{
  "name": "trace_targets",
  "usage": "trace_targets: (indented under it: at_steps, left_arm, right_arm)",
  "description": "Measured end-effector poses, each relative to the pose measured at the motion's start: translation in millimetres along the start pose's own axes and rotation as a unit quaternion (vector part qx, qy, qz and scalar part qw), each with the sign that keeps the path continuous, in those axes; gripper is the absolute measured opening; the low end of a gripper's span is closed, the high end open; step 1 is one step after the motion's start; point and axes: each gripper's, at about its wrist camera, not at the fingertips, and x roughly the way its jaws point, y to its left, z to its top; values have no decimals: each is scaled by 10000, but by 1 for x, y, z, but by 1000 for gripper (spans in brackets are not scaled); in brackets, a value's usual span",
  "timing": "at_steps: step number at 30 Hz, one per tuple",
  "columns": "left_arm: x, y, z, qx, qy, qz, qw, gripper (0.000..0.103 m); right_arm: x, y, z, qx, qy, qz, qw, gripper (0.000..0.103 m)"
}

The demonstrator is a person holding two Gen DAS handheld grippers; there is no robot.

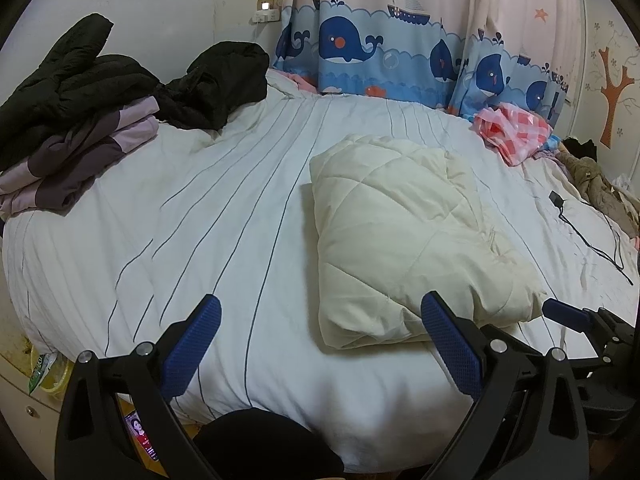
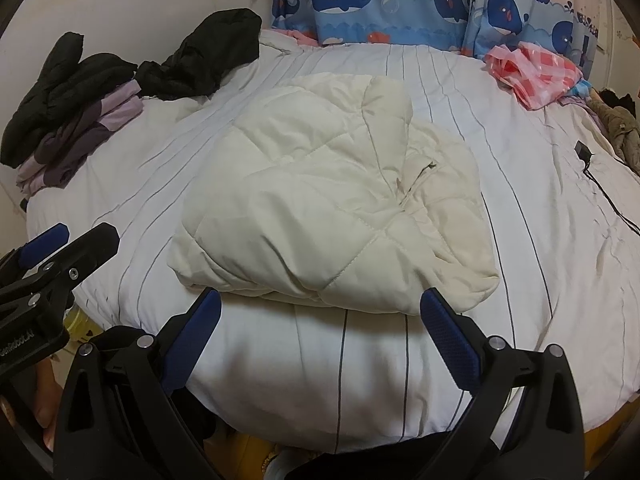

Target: Fold large clothes

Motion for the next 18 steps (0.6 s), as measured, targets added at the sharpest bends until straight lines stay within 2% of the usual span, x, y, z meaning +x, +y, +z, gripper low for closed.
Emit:
trace_targets:
  at_steps: [18]
  left_arm:
    - [6,1,1,19,83,-25,10000,96]
  right_arm:
    - [4,0,0,3,34,14,10000,96]
